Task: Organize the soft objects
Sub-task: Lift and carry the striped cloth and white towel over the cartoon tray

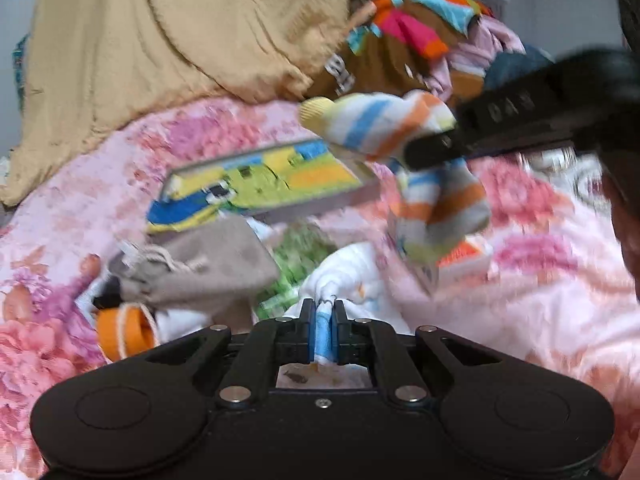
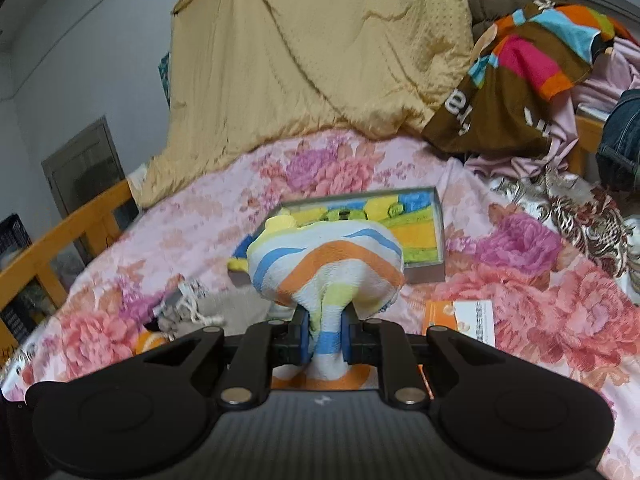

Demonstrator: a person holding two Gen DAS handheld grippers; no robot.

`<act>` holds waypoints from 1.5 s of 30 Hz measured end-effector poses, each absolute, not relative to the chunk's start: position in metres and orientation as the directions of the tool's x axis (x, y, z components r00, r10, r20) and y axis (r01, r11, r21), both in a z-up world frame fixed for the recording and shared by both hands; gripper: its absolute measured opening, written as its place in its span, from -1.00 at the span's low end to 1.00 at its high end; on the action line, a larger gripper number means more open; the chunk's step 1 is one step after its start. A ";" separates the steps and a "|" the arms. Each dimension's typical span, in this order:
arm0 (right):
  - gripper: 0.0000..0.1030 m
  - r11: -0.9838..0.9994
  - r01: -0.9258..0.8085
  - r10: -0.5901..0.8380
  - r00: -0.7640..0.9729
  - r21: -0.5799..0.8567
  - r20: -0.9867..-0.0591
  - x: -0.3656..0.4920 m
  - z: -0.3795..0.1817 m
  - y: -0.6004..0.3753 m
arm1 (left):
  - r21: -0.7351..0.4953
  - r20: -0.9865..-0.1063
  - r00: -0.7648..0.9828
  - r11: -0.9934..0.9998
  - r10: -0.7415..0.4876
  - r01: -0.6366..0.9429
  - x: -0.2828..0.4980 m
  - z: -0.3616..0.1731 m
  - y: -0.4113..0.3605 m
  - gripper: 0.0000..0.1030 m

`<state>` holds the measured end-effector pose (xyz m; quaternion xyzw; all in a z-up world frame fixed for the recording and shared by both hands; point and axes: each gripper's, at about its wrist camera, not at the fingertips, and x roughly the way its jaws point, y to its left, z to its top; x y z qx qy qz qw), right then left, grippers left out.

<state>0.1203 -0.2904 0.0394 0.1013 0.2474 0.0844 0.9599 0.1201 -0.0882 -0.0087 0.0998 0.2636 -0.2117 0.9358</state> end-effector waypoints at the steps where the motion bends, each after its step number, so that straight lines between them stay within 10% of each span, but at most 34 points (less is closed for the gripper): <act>1: -0.67 0.964 -0.112 0.213 0.870 0.242 -0.445 0.118 0.044 -0.290 | 0.070 -0.517 0.784 0.895 -0.345 0.441 0.119 -0.003 -0.086 -0.87; 23: -0.66 0.975 -0.083 0.144 0.944 0.207 -0.297 0.213 0.074 -0.271 | -0.042 -0.301 0.910 0.957 -0.286 0.287 0.232 0.072 -0.048 -0.87; 45: -0.65 0.959 0.005 0.133 0.874 0.283 -0.468 0.411 -0.018 -0.281 | -0.106 -0.486 0.827 0.959 -0.282 0.264 0.448 -0.021 -0.051 -0.86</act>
